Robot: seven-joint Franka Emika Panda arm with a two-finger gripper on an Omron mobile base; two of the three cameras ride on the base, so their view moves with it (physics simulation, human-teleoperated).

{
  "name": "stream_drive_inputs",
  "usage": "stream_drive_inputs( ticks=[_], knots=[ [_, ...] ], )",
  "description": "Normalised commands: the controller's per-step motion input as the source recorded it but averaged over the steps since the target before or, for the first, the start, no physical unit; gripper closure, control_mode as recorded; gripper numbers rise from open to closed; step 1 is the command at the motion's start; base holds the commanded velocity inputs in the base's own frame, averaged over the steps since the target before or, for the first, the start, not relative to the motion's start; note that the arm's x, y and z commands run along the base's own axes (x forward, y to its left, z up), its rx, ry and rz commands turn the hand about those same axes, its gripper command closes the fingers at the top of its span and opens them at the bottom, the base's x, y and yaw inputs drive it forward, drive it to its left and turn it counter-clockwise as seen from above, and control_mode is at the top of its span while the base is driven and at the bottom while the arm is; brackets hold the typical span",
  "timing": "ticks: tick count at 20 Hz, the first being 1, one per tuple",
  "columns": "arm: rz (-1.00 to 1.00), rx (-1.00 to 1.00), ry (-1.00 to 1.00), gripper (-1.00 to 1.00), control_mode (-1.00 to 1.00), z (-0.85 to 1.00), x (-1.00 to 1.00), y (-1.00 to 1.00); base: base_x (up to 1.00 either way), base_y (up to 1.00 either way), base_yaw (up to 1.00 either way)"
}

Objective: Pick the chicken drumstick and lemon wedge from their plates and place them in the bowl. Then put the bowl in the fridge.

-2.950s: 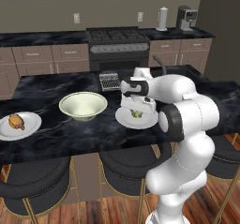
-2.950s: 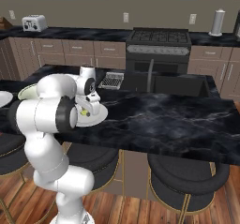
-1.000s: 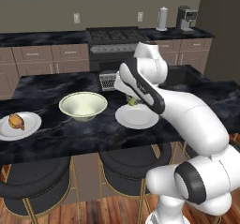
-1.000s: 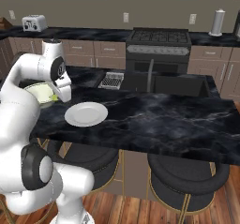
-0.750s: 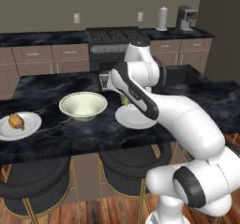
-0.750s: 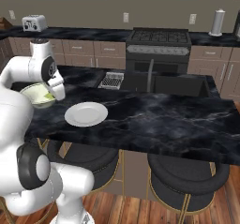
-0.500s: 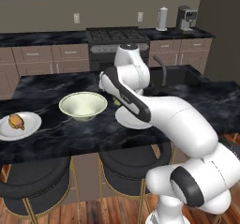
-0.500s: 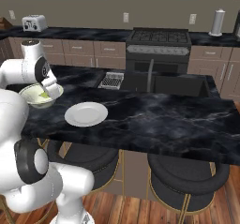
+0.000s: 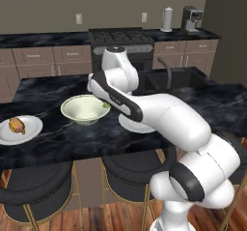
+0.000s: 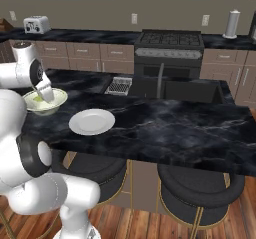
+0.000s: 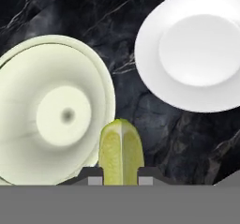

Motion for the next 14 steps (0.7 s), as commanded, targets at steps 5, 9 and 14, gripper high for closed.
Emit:
stream_drive_inputs(
  ticks=[5, 9, 14],
  knots=[
    [0.02, 0.00, 0.00, 1.00, -1.00, -0.01, 0.27, 0.39, 0.00, 0.00, 0.00],
    [0.01, 0.00, 0.00, 1.00, -1.00, -0.12, 0.20, 0.31, 0.00, 0.00, 0.00],
    [0.00, 0.00, 0.00, 1.00, -1.00, -0.15, 0.18, 0.22, 0.00, 0.00, 0.00]
  ],
)
